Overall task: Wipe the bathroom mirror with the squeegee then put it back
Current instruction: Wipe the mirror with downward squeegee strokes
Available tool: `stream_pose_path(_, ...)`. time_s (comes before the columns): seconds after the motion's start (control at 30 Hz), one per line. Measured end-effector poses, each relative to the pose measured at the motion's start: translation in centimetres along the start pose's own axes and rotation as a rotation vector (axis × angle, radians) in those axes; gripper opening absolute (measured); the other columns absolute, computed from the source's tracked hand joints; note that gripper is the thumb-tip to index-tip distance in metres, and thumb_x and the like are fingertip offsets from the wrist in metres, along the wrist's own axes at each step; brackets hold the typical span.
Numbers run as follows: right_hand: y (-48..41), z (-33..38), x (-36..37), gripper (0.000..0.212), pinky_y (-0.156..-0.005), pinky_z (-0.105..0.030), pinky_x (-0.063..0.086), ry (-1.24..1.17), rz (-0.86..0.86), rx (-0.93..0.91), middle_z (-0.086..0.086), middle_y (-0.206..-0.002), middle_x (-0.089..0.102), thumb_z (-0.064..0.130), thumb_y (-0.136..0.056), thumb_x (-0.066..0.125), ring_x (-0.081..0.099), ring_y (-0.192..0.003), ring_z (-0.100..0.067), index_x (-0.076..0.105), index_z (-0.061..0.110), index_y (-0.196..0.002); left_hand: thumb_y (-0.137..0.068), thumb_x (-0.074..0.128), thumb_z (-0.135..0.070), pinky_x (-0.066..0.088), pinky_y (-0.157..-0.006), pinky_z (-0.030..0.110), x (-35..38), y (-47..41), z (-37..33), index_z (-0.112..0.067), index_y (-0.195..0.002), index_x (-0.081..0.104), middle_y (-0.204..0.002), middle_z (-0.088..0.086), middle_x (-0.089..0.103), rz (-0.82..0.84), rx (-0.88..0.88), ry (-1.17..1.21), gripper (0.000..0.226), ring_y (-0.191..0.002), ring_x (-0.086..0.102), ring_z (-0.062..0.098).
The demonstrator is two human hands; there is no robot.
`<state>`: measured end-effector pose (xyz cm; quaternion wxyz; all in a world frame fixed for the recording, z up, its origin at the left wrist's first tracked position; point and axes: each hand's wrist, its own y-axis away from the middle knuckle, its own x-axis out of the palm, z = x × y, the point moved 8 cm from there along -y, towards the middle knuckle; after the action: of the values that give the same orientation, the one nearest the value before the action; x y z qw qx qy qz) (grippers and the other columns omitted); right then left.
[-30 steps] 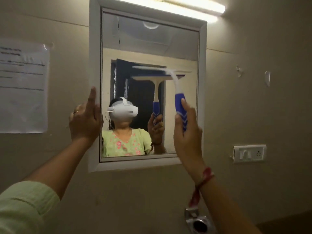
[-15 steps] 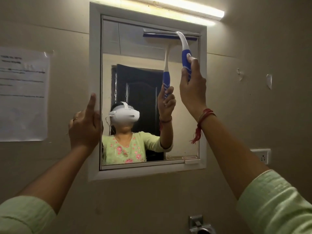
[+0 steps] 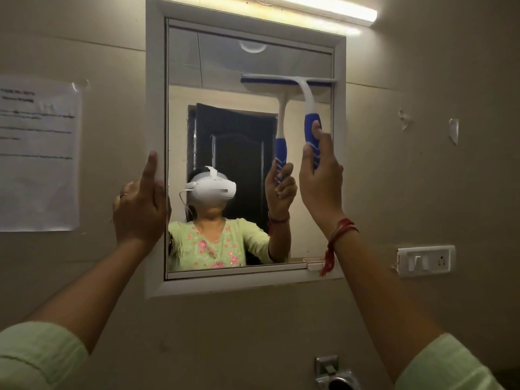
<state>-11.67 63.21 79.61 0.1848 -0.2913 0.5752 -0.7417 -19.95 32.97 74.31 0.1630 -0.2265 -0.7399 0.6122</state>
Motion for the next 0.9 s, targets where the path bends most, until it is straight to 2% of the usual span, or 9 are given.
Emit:
stream_pose_path(0.1, -1.8, 0.7, 0.6, 0.036, -0.06, 0.005, 0.037, -0.007, -0.002, 0.013, 0.005, -0.101, 0.057, 0.015, -0.094, 0.048, 0.053, -0.067, 0.014, 0.043, 0.01, -0.129, -0.096, 0.03, -0.029, 0.043, -0.073, 0.052, 0.0, 0.0, 0.0, -0.024, -0.144, 0.026, -0.081, 0.027, 0.059, 0.001, -0.008, -0.007, 0.049, -0.079, 0.055, 0.043)
stream_pose_path(0.2, -1.6, 0.5, 1.1, 0.037, -0.062, 0.005, 0.037, 0.005, 0.005, 0.019, -0.008, -0.114, 0.062, 0.017, -0.095, 0.047, 0.05, -0.07, 0.01, 0.043, 0.009, -0.131, -0.096, 0.03, -0.029, 0.043, -0.074, 0.052, 0.0, -0.1, 0.1, -0.025, -0.144, 0.025, -0.081, 0.026, 0.059, 0.002, -0.017, -0.008, 0.049, -0.08, 0.055, 0.043)
stream_pose_path(0.43, 4.9, -1.2, -0.2, 0.039, -0.067, -0.005, 0.044, 0.033, 0.051, 0.022, -0.008, -0.109, 0.064, 0.023, -0.096, 0.044, 0.058, -0.076, -0.004, 0.038, 0.017, -0.133, -0.097, 0.027, -0.032, 0.044, -0.072, 0.051, 0.2, -0.1, 0.2, -0.026, -0.145, 0.023, -0.079, 0.025, 0.058, 0.002, -0.005, -0.001, 0.048, -0.077, 0.055, 0.04)
stream_pose_path(0.53, 4.2, -1.0, 0.1, 0.039, -0.07, -0.009, 0.046, 0.024, 0.047, 0.021, -0.009, -0.112, 0.063, 0.025, -0.095, 0.043, 0.061, -0.082, -0.008, 0.038, 0.016, -0.134, -0.097, 0.026, -0.033, 0.044, -0.072, 0.051, 0.3, 0.0, 0.3, -0.027, -0.145, 0.023, -0.08, 0.025, 0.059, -0.003, -0.009, 0.007, 0.048, -0.078, 0.056, 0.04)
stream_pose_path(0.73, 3.0, -0.8, 0.7, 0.042, -0.075, -0.036, 0.057, -0.001, 0.049, 0.06, -0.009, -0.117, 0.062, 0.029, -0.095, 0.041, 0.065, -0.088, -0.019, 0.037, 0.016, -0.135, -0.097, 0.025, -0.035, 0.044, -0.074, 0.052, 0.5, 0.0, 0.5, -0.029, -0.145, 0.021, -0.081, 0.024, 0.059, 0.003, -0.018, 0.008, 0.048, -0.08, 0.056, 0.04)
stream_pose_path(0.9, 8.3, -1.7, -0.5, 0.044, -0.075, -0.038, 0.057, -0.027, 0.098, 0.068, -0.01, -0.12, 0.058, 0.035, -0.094, 0.038, 0.062, -0.09, -0.016, 0.034, 0.021, -0.135, -0.096, 0.026, -0.034, 0.044, -0.073, 0.051, 0.3, 0.0, 0.2, -0.027, -0.145, 0.022, -0.083, 0.026, 0.059, 0.02, -0.023, 0.001, 0.049, -0.082, 0.055, 0.041)
